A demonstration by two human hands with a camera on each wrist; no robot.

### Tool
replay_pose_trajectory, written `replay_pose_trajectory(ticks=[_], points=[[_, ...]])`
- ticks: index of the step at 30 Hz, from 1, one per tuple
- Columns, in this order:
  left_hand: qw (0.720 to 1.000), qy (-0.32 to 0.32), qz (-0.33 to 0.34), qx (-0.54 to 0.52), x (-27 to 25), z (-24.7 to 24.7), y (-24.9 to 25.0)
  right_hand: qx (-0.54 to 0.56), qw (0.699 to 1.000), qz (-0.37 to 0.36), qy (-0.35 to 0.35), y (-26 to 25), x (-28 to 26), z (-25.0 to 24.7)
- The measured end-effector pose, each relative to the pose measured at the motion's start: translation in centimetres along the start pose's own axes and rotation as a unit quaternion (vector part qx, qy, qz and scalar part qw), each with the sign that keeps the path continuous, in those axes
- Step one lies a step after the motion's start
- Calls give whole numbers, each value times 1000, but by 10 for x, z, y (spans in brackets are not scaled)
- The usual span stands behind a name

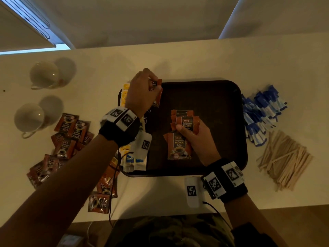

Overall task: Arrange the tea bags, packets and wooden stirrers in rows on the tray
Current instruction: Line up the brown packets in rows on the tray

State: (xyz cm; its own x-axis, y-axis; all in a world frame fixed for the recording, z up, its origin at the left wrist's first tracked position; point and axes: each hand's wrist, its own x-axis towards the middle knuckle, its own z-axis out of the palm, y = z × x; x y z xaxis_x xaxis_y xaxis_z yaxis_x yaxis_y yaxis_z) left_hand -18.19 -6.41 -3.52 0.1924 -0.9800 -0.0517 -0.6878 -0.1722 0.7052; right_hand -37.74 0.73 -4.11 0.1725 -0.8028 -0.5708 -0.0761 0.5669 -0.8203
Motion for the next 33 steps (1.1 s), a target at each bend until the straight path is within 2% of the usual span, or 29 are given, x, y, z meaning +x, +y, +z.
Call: replay_pose_trajectory(ticks=[2, 5, 6, 8, 12, 16, 22, 26, 29, 33], points=[[997, -59, 0, -47, -21, -6, 10, -2, 1000, -8, 14, 0, 0, 1], [972, -228, -44, -37, -53, -10, 16, -29, 998, -19, 60, 2, 3, 2], [962, -265, -55, -38, -62, -9, 15, -35, 996, -20, 73, 3, 3, 3], [952, -290, -78, -59, -79, -7, 13, -43, 995, -24, 85, 2, 3, 5], [937, -270, -142, -172, -97, -1, 7, -54, 994, -31, 85, 1, 0, 11], [920, -250, -167, -250, -101, -3, 4, -61, 995, -19, 73, 3, -3, 15], [917, -231, -166, -279, -102, -15, 0, -10, 997, -9, 70, 3, -8, 12], [914, -243, -168, -280, -102, -25, -6, 5, 997, -7, 71, 3, -6, 6], [925, -196, -177, -275, -96, -32, -12, 6, 996, -15, 87, 3, -3, 3], [969, -108, -122, -186, -69, -39, -26, 16, 996, -8, 91, 4, -1, -2]])
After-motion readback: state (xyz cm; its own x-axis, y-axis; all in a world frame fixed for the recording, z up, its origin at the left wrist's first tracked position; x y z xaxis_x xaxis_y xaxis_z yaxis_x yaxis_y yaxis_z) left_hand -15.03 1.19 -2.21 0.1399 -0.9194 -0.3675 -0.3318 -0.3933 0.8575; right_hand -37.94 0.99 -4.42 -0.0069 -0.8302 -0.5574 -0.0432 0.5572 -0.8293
